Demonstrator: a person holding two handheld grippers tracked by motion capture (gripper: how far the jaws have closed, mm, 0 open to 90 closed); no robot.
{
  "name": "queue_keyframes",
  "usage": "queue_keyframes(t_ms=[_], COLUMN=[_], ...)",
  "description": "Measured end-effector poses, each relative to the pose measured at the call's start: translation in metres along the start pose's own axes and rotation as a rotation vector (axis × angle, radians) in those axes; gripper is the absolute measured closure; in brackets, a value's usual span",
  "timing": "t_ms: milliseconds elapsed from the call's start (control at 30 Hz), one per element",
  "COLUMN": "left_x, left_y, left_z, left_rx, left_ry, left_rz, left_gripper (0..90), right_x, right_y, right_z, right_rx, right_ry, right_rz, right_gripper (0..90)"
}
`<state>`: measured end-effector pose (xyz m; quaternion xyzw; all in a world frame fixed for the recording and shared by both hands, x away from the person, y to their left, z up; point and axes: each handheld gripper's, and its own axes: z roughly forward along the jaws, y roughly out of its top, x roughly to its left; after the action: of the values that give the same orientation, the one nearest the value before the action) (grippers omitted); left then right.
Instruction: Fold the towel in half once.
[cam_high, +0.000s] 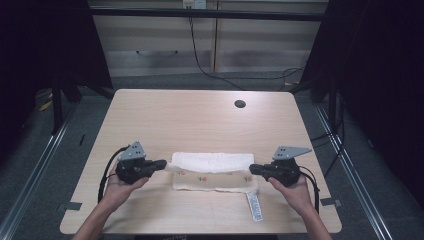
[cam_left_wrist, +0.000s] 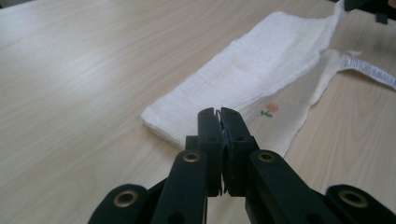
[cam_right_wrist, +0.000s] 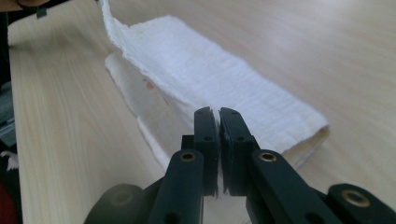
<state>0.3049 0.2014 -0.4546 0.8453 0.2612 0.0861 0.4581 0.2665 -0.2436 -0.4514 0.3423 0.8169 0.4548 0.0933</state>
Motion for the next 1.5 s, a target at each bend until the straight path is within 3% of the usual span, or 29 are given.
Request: queue_keyframes(t_ms=[267, 433, 633, 800, 967, 1233, 1367, 1500], left_x=[-0.009, -0.012, -0.015, -0.017, -0.016, -0.009, -0.003, 0.007], left_y=[-0.018, -0.028, -0.033, -0.037, -0.034, -0.022, -0.011, 0.001], left_z=[0.011, 0.021, 0.026, 0.027, 0.019, 0.004, 0.012, 0.031], left_rx=[0.069, 0.107, 0.140, 0.160, 0.128, 0.047, 0.048, 0.064], left_ry=[-0.022, -0.008, -0.027, -0.035, -0.053, -0.063, -0.048, -0.034], left_rz=[0.012, 0.015, 0.037, 0.039, 0.013, -0.024, -0.024, -0.035], left_gripper=[87.8, 87.5, 85.0, 83.3, 74.0, 65.0, 66.1, 68.2], right_x=[-0.001, -0.001, 0.001, 0.002, 0.004, 0.009, 0.006, -0.007], right_y=[-0.026, -0.034, -0.041, -0.042, -0.040, -0.027, -0.017, -0.006], right_z=[0.009, 0.015, 0.022, 0.022, 0.019, 0.007, 0.008, 0.024], right_rx=[0.074, 0.111, 0.172, 0.180, 0.173, 0.095, 0.081, 0.093], right_ry=[-0.001, 0.004, -0.013, -0.013, -0.007, 0.017, 0.006, -0.005], right_rz=[0.035, 0.048, 0.030, 0.023, 0.034, 0.029, 0.027, 0.027], right_gripper=[85.8, 84.7, 83.2, 80.1, 72.8, 67.5, 69.0, 71.4])
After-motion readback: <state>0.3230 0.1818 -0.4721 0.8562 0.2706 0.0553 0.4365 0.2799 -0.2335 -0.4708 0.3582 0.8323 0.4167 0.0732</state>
